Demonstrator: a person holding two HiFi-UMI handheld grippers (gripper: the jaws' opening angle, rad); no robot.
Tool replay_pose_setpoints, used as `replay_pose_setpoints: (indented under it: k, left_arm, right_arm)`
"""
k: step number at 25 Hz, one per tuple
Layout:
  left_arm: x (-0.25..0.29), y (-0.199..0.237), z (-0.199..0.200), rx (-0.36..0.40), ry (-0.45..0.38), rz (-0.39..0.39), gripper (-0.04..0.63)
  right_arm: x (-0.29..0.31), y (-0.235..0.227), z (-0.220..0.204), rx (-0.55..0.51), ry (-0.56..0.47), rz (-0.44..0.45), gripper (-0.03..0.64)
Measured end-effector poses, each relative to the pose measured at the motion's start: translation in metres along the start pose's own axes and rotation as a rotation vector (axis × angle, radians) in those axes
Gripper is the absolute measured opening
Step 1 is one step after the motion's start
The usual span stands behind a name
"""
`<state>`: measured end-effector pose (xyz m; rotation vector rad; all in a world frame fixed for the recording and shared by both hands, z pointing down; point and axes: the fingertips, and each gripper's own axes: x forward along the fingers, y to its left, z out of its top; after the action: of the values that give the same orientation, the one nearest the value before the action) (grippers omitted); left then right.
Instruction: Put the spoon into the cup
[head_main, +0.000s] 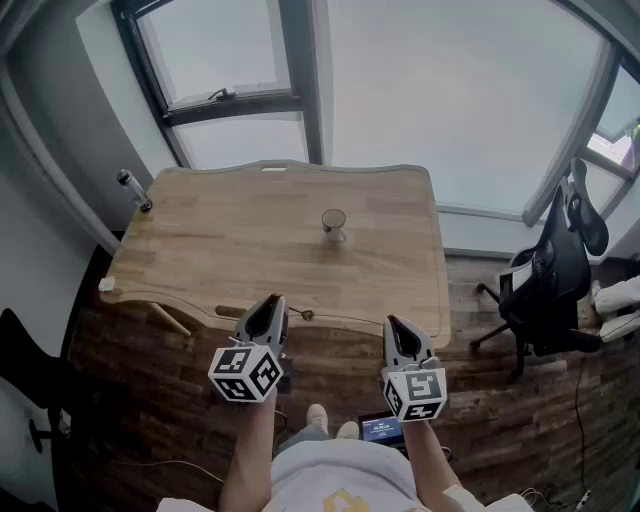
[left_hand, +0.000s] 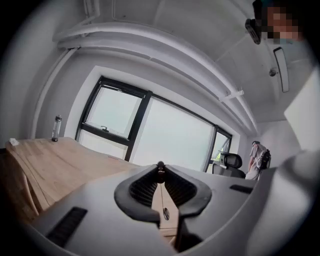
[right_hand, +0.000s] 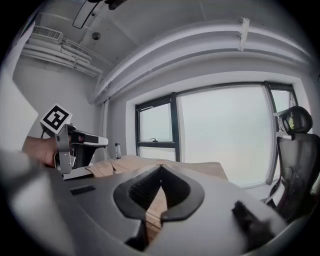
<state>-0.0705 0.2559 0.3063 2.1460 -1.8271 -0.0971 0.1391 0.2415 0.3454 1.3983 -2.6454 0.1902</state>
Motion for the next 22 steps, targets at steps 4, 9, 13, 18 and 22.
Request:
replay_pose_setpoints:
  k: [4,9,13,18,22]
  left_arm:
    - [-0.006,-0.003,-0.006,0.006,0.006,0.008,0.051]
    - [-0.017,0.000,-0.009,-0.041,-0.013,0.018,0.051]
    - [-0.022,0.004,-0.010,-0.054,-0.017,0.033,0.051]
    - [-0.022,-0.002,-0.012,-0.050,-0.014,0.027,0.051]
    - [-0.023,-0.001,-0.011,-0.053,-0.014,0.028,0.051]
  right_arm:
    - [-0.007,0.001,0.000,-0.009,-0.006,-0.004,0.031]
    - [-0.011,0.003,0.003,-0.002,-0.016,0.005,0.031]
    - [-0.015,0.005,0.005,0.015,-0.032,0.005,0.031]
    - [-0.017,0.003,0.002,0.031,-0.030,0.008,0.031]
    - [-0.017,0.005,0.003,0.036,-0.030,0.015,0.032]
